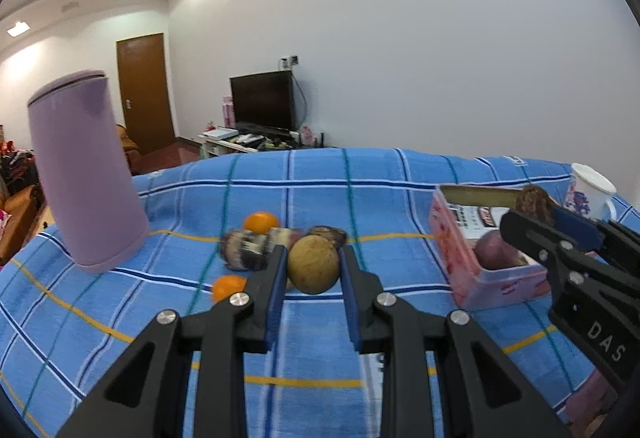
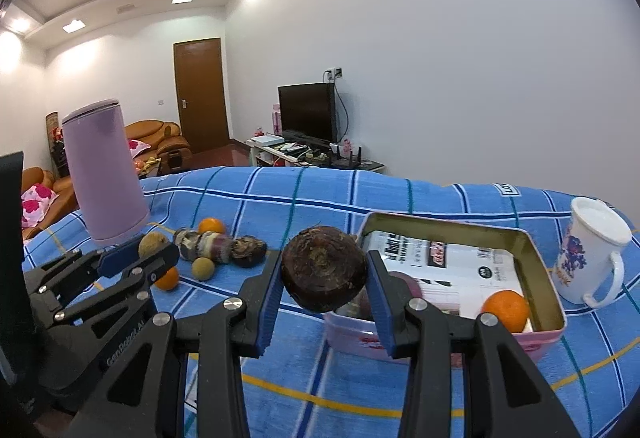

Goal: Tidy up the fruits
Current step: 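Lower both fruits into the pink tin and open both tools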

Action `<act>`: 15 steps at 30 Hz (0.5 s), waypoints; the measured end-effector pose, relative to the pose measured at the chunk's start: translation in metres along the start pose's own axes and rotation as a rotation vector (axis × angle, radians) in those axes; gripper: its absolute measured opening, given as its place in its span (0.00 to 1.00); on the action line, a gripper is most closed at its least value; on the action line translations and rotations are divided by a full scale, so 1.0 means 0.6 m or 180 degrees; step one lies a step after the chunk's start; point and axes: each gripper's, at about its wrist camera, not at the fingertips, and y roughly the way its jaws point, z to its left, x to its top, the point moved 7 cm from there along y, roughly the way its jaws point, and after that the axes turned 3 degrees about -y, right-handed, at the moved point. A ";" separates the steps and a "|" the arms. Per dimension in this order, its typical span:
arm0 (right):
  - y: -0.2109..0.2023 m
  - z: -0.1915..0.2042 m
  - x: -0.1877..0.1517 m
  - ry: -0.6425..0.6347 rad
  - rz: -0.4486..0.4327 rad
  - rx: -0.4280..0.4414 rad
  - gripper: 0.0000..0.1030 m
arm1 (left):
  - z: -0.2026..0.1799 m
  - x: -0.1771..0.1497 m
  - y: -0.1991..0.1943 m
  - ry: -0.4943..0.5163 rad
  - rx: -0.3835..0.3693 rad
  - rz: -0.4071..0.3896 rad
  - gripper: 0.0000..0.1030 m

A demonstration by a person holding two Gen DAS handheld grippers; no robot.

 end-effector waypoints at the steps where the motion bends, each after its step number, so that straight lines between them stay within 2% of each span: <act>1: -0.001 -0.007 0.000 0.0010 0.0002 -0.0014 0.41 | -0.008 -0.001 0.000 0.0015 -0.0018 0.0003 0.27; 15: -0.006 -0.105 -0.005 0.0042 0.0033 -0.0350 0.41 | -0.107 0.014 0.008 0.0202 -0.0239 -0.0010 0.27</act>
